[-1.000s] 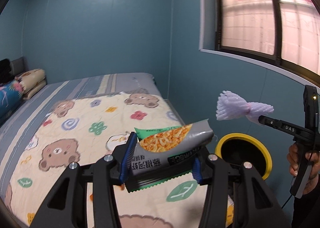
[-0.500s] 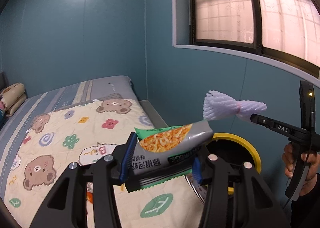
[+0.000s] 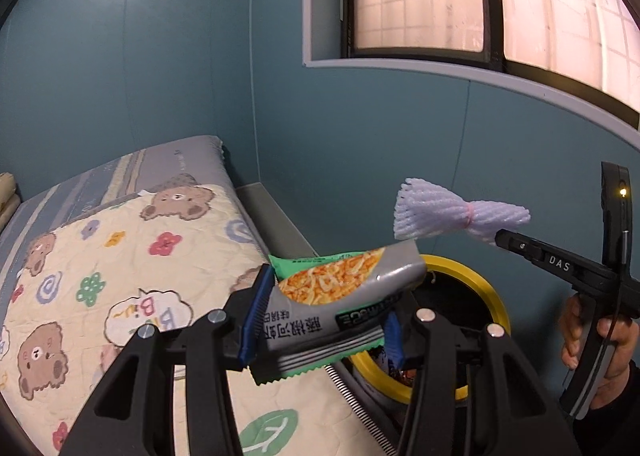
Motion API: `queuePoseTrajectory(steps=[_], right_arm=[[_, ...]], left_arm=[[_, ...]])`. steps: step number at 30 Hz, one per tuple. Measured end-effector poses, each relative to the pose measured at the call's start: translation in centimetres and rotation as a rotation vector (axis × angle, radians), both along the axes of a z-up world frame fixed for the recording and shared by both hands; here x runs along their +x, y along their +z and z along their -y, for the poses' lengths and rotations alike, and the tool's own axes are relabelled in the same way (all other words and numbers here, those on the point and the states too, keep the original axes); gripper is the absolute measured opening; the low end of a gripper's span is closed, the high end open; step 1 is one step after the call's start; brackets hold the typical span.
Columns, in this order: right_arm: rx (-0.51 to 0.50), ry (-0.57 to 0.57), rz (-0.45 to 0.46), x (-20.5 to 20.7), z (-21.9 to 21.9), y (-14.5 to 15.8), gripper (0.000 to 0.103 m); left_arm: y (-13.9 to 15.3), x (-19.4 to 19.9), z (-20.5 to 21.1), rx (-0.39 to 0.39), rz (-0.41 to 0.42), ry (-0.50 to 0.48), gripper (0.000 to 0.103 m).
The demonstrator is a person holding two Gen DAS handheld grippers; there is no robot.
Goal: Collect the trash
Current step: 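Open both tools to drop the snack bag and foam sleeve into the bin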
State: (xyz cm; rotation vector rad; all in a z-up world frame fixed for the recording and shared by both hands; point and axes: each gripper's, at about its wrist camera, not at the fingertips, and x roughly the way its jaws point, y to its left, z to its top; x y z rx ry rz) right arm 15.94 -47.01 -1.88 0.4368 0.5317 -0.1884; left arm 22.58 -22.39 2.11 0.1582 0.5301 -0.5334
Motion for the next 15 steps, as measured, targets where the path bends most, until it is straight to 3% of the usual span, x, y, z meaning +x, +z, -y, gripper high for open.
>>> queuePoseTrajectory(steps=[15], right_arm=[[0.04, -0.087, -0.106, 2.1, 2.1, -4.6, 0.015]], left_arm=[[-5.9, 3.8, 6.2, -0.023, -0.172, -0.067, 0.046]])
